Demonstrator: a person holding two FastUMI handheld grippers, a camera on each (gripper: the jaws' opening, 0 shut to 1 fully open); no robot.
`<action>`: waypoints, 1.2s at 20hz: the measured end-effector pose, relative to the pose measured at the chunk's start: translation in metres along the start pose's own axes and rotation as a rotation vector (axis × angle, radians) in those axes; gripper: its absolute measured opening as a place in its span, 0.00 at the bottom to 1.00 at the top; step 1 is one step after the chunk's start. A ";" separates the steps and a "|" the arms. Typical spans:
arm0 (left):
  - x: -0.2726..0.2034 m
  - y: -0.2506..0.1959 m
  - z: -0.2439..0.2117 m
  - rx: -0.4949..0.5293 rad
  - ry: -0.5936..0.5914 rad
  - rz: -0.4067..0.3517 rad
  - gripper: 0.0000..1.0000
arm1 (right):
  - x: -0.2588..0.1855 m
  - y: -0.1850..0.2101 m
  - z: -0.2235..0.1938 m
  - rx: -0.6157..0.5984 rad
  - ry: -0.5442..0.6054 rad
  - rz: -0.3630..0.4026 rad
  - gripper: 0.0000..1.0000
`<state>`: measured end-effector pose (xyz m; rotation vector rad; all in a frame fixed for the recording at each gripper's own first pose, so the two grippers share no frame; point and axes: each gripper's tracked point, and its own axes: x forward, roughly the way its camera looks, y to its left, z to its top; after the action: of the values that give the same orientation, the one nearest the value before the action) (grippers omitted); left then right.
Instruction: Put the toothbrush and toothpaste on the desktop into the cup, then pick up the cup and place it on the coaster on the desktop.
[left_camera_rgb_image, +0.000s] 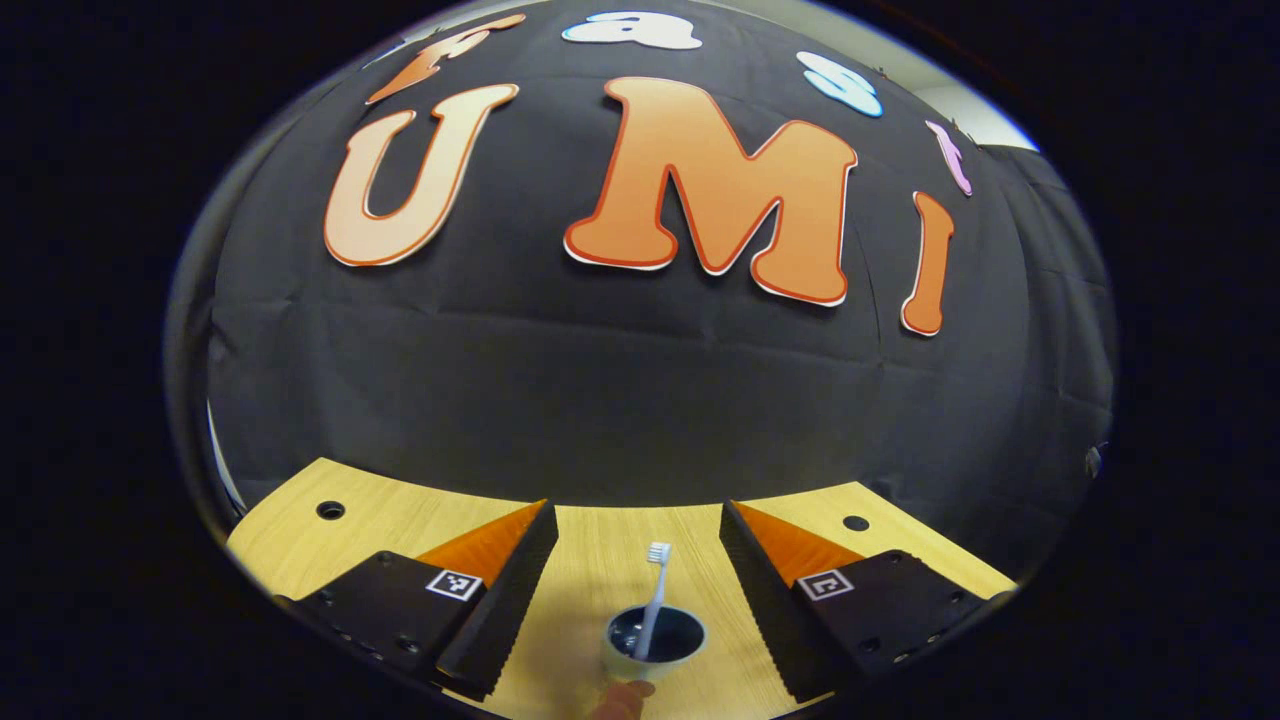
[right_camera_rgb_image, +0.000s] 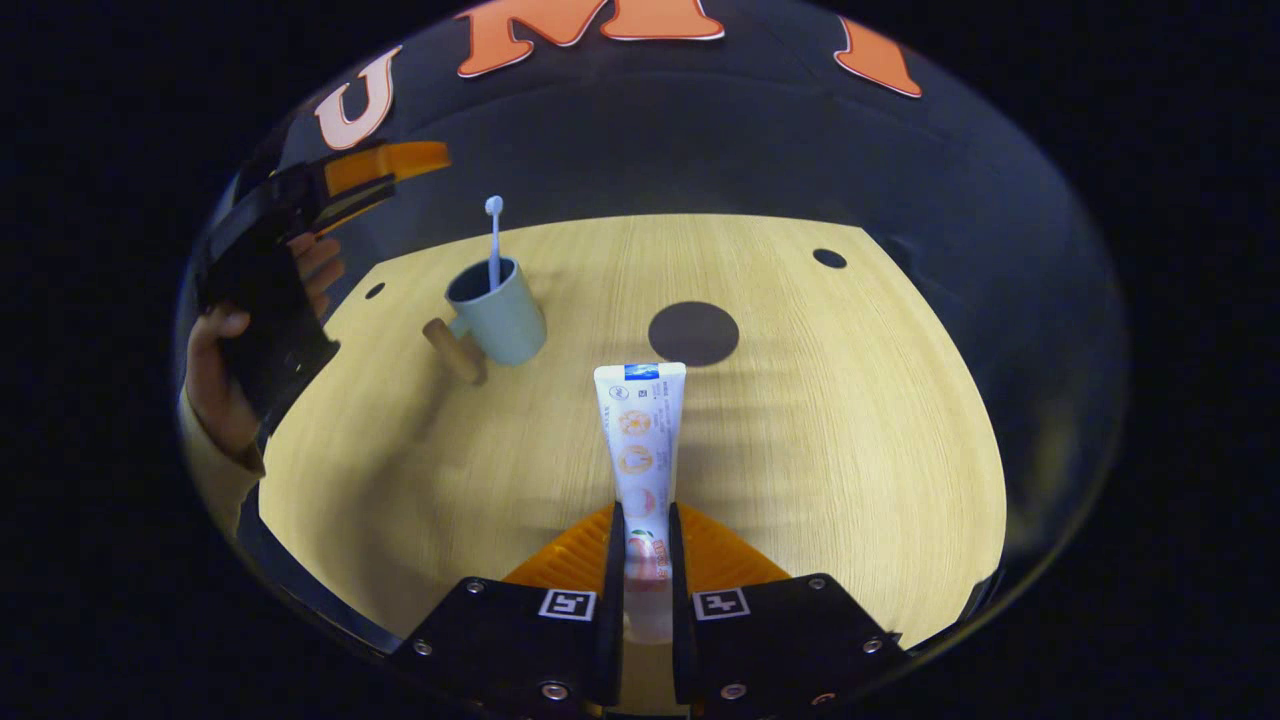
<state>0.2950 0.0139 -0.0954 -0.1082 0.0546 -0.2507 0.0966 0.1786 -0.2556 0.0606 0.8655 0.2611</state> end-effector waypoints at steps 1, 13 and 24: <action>-0.005 0.008 0.001 -0.002 0.004 0.014 0.97 | 0.003 0.005 0.013 -0.010 -0.016 0.008 0.21; -0.069 0.095 -0.008 0.062 0.039 0.145 0.98 | 0.046 0.086 0.134 -0.015 -0.160 0.151 0.21; -0.092 0.126 -0.027 0.034 0.092 0.206 0.98 | 0.077 0.126 0.230 0.138 -0.299 0.193 0.21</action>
<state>0.2351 0.1551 -0.1329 -0.0566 0.1521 -0.0509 0.2933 0.3320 -0.1440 0.3055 0.5793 0.3624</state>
